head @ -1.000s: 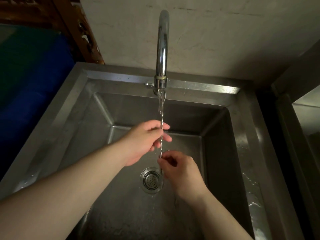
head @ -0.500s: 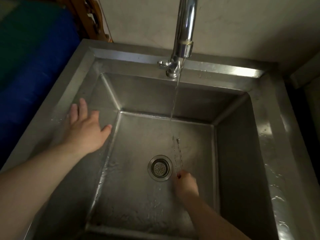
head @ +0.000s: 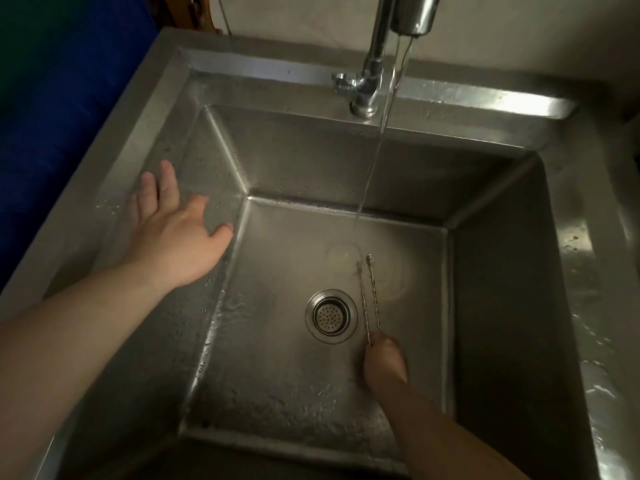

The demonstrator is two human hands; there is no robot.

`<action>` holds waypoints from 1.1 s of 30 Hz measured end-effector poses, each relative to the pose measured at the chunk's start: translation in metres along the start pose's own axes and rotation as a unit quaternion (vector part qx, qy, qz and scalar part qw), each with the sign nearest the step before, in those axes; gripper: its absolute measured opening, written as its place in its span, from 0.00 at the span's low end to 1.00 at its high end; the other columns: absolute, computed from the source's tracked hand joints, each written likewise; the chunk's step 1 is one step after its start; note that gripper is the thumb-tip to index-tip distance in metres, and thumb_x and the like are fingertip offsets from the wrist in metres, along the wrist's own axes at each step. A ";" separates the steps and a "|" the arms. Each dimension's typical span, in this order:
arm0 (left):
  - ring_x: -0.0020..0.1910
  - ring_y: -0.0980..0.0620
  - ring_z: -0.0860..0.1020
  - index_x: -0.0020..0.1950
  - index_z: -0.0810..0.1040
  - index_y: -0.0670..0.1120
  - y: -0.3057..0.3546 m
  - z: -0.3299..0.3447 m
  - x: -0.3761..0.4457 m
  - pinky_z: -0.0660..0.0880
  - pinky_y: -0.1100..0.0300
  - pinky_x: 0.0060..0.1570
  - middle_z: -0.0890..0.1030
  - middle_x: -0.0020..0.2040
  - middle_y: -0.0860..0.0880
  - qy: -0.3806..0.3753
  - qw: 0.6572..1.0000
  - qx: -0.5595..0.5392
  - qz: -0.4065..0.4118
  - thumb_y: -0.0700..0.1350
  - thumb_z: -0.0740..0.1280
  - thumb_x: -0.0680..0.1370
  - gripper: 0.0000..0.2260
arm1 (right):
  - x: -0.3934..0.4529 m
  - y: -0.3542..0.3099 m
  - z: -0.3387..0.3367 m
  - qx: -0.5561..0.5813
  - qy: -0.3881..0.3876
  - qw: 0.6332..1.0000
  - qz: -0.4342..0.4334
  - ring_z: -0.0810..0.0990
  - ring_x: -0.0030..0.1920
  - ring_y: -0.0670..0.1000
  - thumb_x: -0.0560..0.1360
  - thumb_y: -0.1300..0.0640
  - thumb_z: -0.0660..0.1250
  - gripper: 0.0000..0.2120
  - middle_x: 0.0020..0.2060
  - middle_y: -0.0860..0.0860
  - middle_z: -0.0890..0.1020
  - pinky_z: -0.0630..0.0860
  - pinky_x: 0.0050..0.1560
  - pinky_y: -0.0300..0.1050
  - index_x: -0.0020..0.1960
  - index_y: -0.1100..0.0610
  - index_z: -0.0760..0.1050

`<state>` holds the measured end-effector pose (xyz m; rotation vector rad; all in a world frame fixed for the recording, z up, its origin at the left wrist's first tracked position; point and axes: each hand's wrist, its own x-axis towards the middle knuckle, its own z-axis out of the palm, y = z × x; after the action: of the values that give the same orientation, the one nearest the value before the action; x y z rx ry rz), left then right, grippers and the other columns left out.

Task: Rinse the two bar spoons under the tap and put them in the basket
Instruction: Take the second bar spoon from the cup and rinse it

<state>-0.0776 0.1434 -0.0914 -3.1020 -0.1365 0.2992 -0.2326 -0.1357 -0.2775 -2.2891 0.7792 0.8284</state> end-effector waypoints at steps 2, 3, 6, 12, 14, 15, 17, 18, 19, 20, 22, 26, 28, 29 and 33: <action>0.77 0.39 0.40 0.74 0.63 0.53 -0.001 0.000 0.000 0.42 0.43 0.75 0.38 0.80 0.43 0.001 1.000 -0.002 0.000 0.67 0.52 0.71 0.34 | 0.002 0.000 0.001 -0.003 -0.002 1.000 -0.001 0.79 0.57 0.60 0.81 0.59 0.57 0.12 0.57 0.60 0.81 0.73 0.51 0.44 0.59 0.61 0.76; 0.77 0.39 0.40 0.74 0.63 0.53 -0.002 0.000 0.000 0.42 0.43 0.75 0.38 0.80 0.43 0.000 1.000 -0.005 0.001 0.67 0.52 0.71 0.34 | 0.002 0.000 0.002 -0.004 -0.003 1.000 -0.001 0.79 0.58 0.60 0.81 0.59 0.57 0.12 0.57 0.60 0.81 0.73 0.51 0.44 0.59 0.60 0.76; 0.77 0.39 0.40 0.73 0.65 0.53 -0.003 0.001 0.000 0.41 0.43 0.75 0.38 0.80 0.44 0.002 1.000 -0.011 0.004 0.67 0.52 0.71 0.33 | 0.004 -0.004 0.003 -0.019 0.007 1.000 -0.002 0.79 0.58 0.59 0.81 0.60 0.57 0.13 0.58 0.59 0.81 0.72 0.49 0.41 0.61 0.61 0.76; 0.77 0.40 0.40 0.71 0.68 0.53 -0.002 0.001 -0.002 0.40 0.44 0.75 0.39 0.80 0.43 0.006 1.000 -0.018 0.005 0.65 0.53 0.71 0.31 | 0.004 -0.009 0.000 -0.094 0.047 0.994 -0.039 0.81 0.58 0.59 0.80 0.65 0.59 0.13 0.58 0.59 0.82 0.76 0.54 0.44 0.62 0.60 0.75; 0.77 0.39 0.40 0.71 0.68 0.53 -0.001 0.000 -0.002 0.40 0.45 0.75 0.39 0.80 0.43 0.009 1.000 -0.020 0.006 0.65 0.53 0.71 0.31 | 0.004 -0.009 0.000 -0.094 0.048 0.994 -0.039 0.81 0.58 0.59 0.80 0.65 0.59 0.13 0.58 0.59 0.82 0.76 0.54 0.45 0.61 0.60 0.76; 0.77 0.39 0.40 0.70 0.69 0.53 -0.001 0.000 -0.002 0.40 0.45 0.75 0.39 0.80 0.43 0.009 1.000 -0.022 0.006 0.65 0.53 0.71 0.31 | 0.005 -0.009 0.000 -0.094 0.047 0.994 -0.039 0.81 0.58 0.59 0.80 0.65 0.59 0.13 0.58 0.59 0.82 0.76 0.54 0.45 0.62 0.61 0.76; 0.77 0.40 0.39 0.71 0.68 0.53 -0.001 0.000 -0.002 0.39 0.44 0.75 0.38 0.80 0.43 0.006 1.000 -0.028 0.006 0.65 0.53 0.71 0.31 | 0.005 -0.009 0.001 -0.093 0.050 0.994 -0.038 0.81 0.59 0.58 0.80 0.65 0.58 0.14 0.59 0.59 0.81 0.76 0.55 0.44 0.63 0.60 0.76; 0.77 0.40 0.39 0.71 0.68 0.53 -0.002 0.000 -0.002 0.39 0.44 0.74 0.38 0.80 0.43 0.004 1.000 -0.030 0.006 0.65 0.53 0.71 0.31 | 0.006 -0.008 0.002 -0.094 0.051 0.993 -0.037 0.81 0.59 0.58 0.80 0.65 0.58 0.14 0.59 0.58 0.81 0.76 0.55 0.44 0.63 0.60 0.76; 0.77 0.40 0.39 0.71 0.68 0.53 -0.002 0.000 -0.002 0.39 0.44 0.74 0.37 0.80 0.43 0.002 1.000 -0.031 0.007 0.65 0.53 0.71 0.32 | 0.006 -0.008 0.002 -0.097 0.052 0.993 -0.038 0.81 0.59 0.58 0.80 0.65 0.58 0.14 0.59 0.58 0.81 0.76 0.55 0.43 0.63 0.60 0.76; 0.77 0.40 0.38 0.71 0.68 0.53 -0.003 0.000 -0.002 0.39 0.44 0.75 0.37 0.80 0.43 0.000 0.999 -0.031 0.007 0.65 0.53 0.71 0.32 | 0.006 -0.007 0.002 -0.100 0.051 0.993 -0.037 0.81 0.59 0.57 0.80 0.65 0.58 0.14 0.59 0.58 0.81 0.76 0.55 0.43 0.63 0.59 0.75; 0.77 0.39 0.38 0.71 0.68 0.52 -0.002 0.000 -0.002 0.39 0.44 0.75 0.37 0.80 0.43 -0.003 0.999 -0.034 0.007 0.66 0.53 0.71 0.32 | 0.006 -0.008 0.002 -0.100 0.044 0.993 -0.036 0.80 0.60 0.57 0.81 0.65 0.57 0.14 0.60 0.58 0.81 0.76 0.55 0.43 0.64 0.60 0.75; 0.77 0.39 0.38 0.71 0.67 0.53 0.000 -0.004 -0.004 0.40 0.43 0.75 0.37 0.80 0.43 -0.005 0.999 -0.037 0.007 0.65 0.54 0.71 0.32 | 0.004 -0.011 -0.005 -0.045 0.027 0.998 -0.031 0.80 0.57 0.59 0.81 0.61 0.58 0.12 0.57 0.60 0.82 0.76 0.51 0.44 0.60 0.62 0.76; 0.77 0.40 0.38 0.71 0.67 0.53 0.001 -0.004 -0.004 0.40 0.43 0.75 0.37 0.79 0.43 -0.009 0.999 -0.037 0.007 0.64 0.55 0.72 0.30 | 0.001 -0.021 -0.017 -0.008 0.052 0.997 -0.051 0.81 0.53 0.60 0.80 0.60 0.58 0.11 0.53 0.61 0.83 0.74 0.45 0.45 0.56 0.61 0.77; 0.77 0.40 0.38 0.72 0.67 0.53 0.001 -0.005 -0.005 0.40 0.43 0.74 0.36 0.79 0.43 -0.011 0.999 -0.040 0.007 0.64 0.56 0.73 0.29 | -0.001 -0.029 -0.027 0.014 0.082 0.994 -0.071 0.82 0.50 0.61 0.80 0.59 0.58 0.10 0.49 0.61 0.83 0.71 0.41 0.44 0.54 0.60 0.77; 0.77 0.40 0.38 0.73 0.66 0.52 0.002 -0.007 -0.006 0.40 0.44 0.74 0.36 0.79 0.43 -0.009 0.999 -0.043 0.009 0.63 0.57 0.75 0.29 | -0.009 -0.091 -0.105 0.188 0.215 0.937 -0.203 0.83 0.44 0.59 0.79 0.57 0.61 0.07 0.39 0.54 0.82 0.69 0.38 0.40 0.52 0.55 0.78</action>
<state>-0.0824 0.1412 -0.0835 -3.1868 -0.1252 0.3321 -0.1381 -0.1437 -0.1753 -2.1817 0.5478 -0.0180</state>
